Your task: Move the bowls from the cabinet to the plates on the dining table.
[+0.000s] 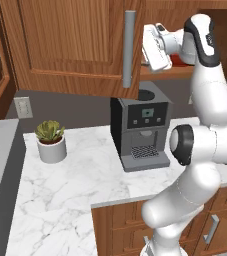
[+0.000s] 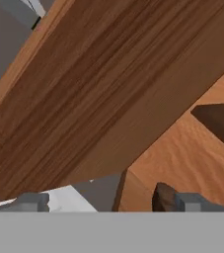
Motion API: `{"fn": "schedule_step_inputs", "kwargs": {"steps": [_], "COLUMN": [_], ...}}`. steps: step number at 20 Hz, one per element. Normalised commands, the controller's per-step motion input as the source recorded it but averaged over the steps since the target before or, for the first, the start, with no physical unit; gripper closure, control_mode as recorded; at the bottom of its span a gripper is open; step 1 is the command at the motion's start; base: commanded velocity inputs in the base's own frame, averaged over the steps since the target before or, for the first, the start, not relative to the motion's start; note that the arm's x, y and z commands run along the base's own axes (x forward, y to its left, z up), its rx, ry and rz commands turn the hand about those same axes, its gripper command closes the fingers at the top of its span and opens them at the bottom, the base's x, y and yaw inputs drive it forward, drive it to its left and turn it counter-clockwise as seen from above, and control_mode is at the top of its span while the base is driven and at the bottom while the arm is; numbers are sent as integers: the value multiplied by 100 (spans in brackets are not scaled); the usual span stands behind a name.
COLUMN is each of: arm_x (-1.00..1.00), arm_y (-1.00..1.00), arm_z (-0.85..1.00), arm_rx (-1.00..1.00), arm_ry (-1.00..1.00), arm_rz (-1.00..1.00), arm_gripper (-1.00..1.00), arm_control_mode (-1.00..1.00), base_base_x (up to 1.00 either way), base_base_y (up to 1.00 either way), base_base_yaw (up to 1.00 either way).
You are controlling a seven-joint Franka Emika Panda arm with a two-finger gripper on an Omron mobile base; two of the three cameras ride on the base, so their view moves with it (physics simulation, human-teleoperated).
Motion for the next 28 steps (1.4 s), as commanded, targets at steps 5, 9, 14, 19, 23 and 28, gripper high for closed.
{"fn": "schedule_step_inputs", "kwargs": {"steps": [5,9,14,19,23,28], "arm_x": [42,42,29,25,32,24], "arm_y": [-1,5,24,23,15,19], "arm_z": [-13,-11,-3,0,-4,-5], "arm_rx": [-5,0,2,4,2,1], "arm_ry": [-19,-20,-21,-20,-22,-25], "arm_rz": [2,4,5,7,6,7], "arm_gripper": [-100,-100,-100,-100,-100,-100], "arm_control_mode": [-100,-100,-100,-100,-100,-100], "base_base_x": [0,0,0,0,0,0], "base_base_y": [0,0,0,0,0,0], "base_base_yaw": [0,0,0,0,0,0]}}
